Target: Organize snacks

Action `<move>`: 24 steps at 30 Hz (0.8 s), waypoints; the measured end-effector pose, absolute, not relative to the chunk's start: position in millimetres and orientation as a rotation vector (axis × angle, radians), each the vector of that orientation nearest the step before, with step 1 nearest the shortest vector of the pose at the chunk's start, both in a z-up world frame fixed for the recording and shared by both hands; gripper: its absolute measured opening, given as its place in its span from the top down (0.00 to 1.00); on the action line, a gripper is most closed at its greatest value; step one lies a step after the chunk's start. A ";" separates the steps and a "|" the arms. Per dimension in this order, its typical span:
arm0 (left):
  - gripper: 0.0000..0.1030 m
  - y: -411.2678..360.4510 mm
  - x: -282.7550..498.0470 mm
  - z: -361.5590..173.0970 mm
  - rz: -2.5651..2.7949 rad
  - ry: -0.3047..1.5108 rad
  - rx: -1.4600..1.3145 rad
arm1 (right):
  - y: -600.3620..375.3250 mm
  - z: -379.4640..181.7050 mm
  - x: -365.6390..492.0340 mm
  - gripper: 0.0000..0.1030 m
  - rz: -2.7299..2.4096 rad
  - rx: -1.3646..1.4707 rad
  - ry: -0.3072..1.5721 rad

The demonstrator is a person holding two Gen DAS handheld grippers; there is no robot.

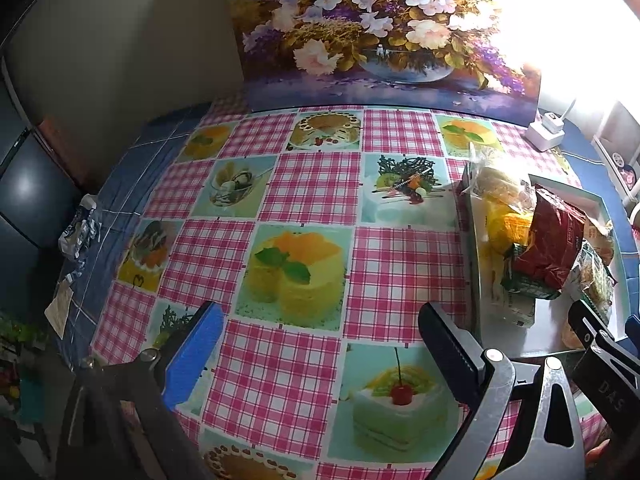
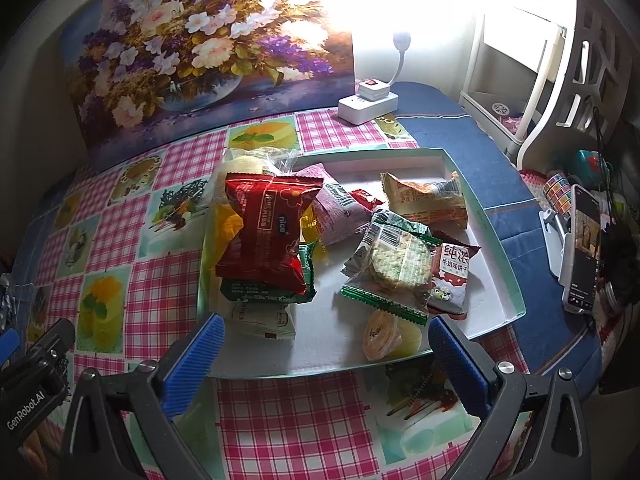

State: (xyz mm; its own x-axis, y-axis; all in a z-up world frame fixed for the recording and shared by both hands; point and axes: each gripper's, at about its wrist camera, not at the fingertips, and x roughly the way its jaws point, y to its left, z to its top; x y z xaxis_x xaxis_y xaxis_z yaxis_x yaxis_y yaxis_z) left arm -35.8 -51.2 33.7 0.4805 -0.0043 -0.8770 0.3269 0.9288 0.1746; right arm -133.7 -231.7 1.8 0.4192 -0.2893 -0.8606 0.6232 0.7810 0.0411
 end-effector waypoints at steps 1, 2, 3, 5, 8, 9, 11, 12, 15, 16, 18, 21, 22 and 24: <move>0.05 -51.4 -35.4 33.4 -0.206 1.054 0.343 | -231.5 1.2 -132.9 0.00 -0.587 0.384 0.985; 0.05 -51.5 -35.0 33.0 -0.206 1.053 0.347 | -231.4 0.9 -132.6 0.00 -0.586 0.383 0.986; 0.05 -51.6 -34.7 32.7 -0.206 1.052 0.350 | -231.1 0.6 -132.0 0.00 -0.585 0.381 0.987; 0.05 -51.0 -34.0 32.6 -0.207 1.050 0.351 | -230.4 0.2 -131.1 0.00 -0.585 0.379 0.988; 0.05 -51.1 -33.0 31.9 -0.207 1.050 0.353 | -229.7 -0.4 -130.2 0.00 -0.584 0.376 0.990; 0.05 -50.8 -32.6 31.5 -0.208 1.052 0.352 | -229.5 -0.8 -129.8 0.00 -0.584 0.375 0.992; 0.05 -50.5 -32.5 31.0 -0.207 1.052 0.352 | -229.2 -1.2 -129.3 0.00 -0.584 0.373 0.994; 0.05 -50.5 -32.4 30.8 -0.207 1.051 0.353 | -228.8 -1.4 -128.9 0.00 -0.584 0.371 0.995; 0.05 -51.3 -32.6 29.9 -0.209 1.052 0.354 | -227.9 -2.2 -127.7 0.00 -0.583 0.369 0.998; 0.05 -51.3 -32.5 29.4 -0.209 1.054 0.355 | -227.7 -2.7 -127.2 0.00 -0.581 0.368 1.000; 0.05 -50.5 -31.7 28.1 -0.208 1.057 0.357 | -227.3 -3.5 -126.5 0.00 -0.580 0.369 1.004; 0.05 -49.8 -31.1 27.3 -0.206 1.060 0.357 | -226.4 -4.5 -125.3 0.00 -0.578 0.367 1.006; 0.05 -49.7 -31.0 27.1 -0.205 1.060 0.356 | -226.1 -4.8 -124.9 0.00 -0.576 0.366 1.007; 0.05 -49.3 -30.7 26.7 -0.204 1.062 0.355 | -225.7 -5.0 -124.1 0.00 -0.574 0.363 1.009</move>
State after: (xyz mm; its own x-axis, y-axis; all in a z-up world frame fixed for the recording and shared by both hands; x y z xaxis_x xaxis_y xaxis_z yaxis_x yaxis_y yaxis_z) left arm -30.7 -49.3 26.7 0.4762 0.0063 -0.8793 0.3311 0.9251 0.1860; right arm -124.1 -225.7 -5.0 0.4058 -0.2808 -0.8698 0.6041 0.7965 0.0247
